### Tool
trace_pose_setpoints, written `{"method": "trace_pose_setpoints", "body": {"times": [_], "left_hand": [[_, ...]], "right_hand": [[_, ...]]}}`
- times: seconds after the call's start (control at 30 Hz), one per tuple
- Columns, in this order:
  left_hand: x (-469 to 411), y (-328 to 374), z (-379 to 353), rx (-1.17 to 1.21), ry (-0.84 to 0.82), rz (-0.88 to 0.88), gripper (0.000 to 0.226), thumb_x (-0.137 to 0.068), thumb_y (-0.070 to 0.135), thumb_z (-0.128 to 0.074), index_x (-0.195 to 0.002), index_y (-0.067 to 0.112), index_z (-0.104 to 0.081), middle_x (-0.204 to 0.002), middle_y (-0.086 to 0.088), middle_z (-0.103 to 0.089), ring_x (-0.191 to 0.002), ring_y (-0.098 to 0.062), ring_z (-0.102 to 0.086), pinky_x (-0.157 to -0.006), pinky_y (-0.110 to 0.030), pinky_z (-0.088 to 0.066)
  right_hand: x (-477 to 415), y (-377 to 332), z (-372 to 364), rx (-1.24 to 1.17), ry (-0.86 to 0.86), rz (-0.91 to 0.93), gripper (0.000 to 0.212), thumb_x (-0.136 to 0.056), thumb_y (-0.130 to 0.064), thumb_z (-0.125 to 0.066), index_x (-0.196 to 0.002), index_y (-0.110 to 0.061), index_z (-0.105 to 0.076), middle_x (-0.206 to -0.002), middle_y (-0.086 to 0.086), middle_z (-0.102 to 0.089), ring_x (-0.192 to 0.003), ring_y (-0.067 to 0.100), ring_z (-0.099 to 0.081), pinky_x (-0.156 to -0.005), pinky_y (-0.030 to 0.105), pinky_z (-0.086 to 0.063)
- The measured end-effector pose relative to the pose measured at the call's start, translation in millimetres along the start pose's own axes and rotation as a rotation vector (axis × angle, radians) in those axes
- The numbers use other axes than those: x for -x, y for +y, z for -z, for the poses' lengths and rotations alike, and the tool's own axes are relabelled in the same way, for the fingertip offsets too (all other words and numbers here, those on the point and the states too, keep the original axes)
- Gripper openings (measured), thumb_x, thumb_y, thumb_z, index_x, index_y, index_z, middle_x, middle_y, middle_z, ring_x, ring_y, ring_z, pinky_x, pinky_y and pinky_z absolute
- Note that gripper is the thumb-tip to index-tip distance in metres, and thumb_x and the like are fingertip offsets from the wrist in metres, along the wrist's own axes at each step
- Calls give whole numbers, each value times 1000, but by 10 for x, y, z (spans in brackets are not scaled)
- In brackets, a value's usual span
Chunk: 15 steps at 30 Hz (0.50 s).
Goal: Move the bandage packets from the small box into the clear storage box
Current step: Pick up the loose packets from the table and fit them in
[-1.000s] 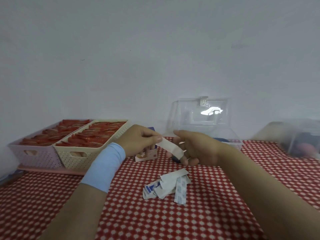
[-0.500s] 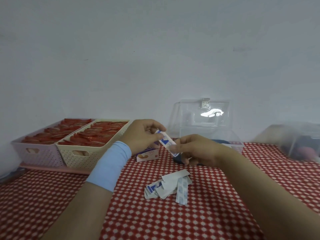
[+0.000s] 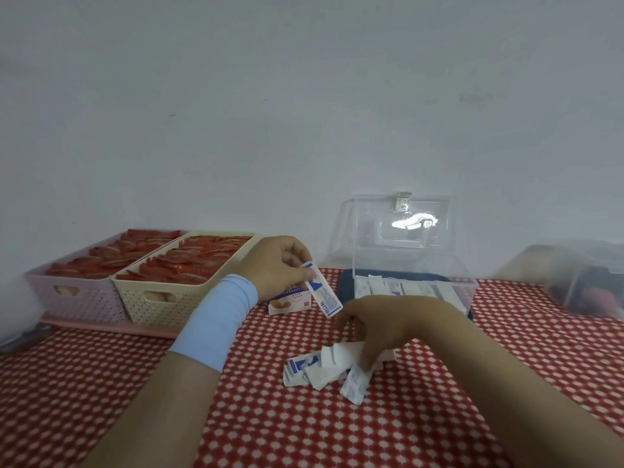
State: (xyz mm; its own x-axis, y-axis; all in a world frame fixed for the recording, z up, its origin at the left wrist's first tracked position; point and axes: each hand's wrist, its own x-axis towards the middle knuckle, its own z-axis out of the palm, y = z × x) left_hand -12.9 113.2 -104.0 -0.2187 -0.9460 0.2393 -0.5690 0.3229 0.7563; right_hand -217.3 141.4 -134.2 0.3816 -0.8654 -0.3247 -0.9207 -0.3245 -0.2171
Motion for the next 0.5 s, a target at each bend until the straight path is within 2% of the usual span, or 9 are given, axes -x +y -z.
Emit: {"method": "trace_pose_setpoints", "body": {"times": [0.1,0.23,0.3,0.37,0.5], "left_hand": [[13,1,-17,-88,9,-5,13,-85,16,-76,-91,17,-65,-79,6,-73,-76,-8,-72,-69,-28,-60],[23,-1,-31,-190,-8,-12,12,-85,20,-76,-94,21,-67,-83,8,-71,-78,-7,-69,-75,-29,-59],[15,-15,-32,-201,-14,-10,13,-85,19,-76,-93,22,-67,-83,8,-72,-76,-7,-70,-72,-30,-60],[4,-39,-48,-170,-19,0,13,-84,19,-77,-92,21,-68,-81,8,-73,-75,-9,-71,-69,-33,-62],[-15,-61,-139,-48,-47,34,16,-78,22,-82,-88,23,-69,-82,4,-75,-73,-12,-69,-68,-35,-59]], "right_hand": [[8,-16,2,7,-9,-1,58,-78,-32,-83,-131,-31,-59,-115,-13,-55,-106,11,-53,-97,31,-50],[48,-5,30,-36,16,-4,40,-80,-32,-81,-118,-27,-69,-105,-13,-61,-98,11,-58,-84,24,-50],[90,60,79,-90,93,5,17,-81,-31,-81,-95,-32,-70,-93,-16,-64,-91,9,-61,-78,22,-47],[128,119,141,-188,192,33,16,-81,-31,-81,-77,-33,-66,-81,-16,-66,-81,7,-63,-74,23,-47],[128,142,203,-478,360,64,10,-81,-27,-82,-86,-27,-74,-88,-10,-74,-85,11,-70,-73,25,-56]]}}
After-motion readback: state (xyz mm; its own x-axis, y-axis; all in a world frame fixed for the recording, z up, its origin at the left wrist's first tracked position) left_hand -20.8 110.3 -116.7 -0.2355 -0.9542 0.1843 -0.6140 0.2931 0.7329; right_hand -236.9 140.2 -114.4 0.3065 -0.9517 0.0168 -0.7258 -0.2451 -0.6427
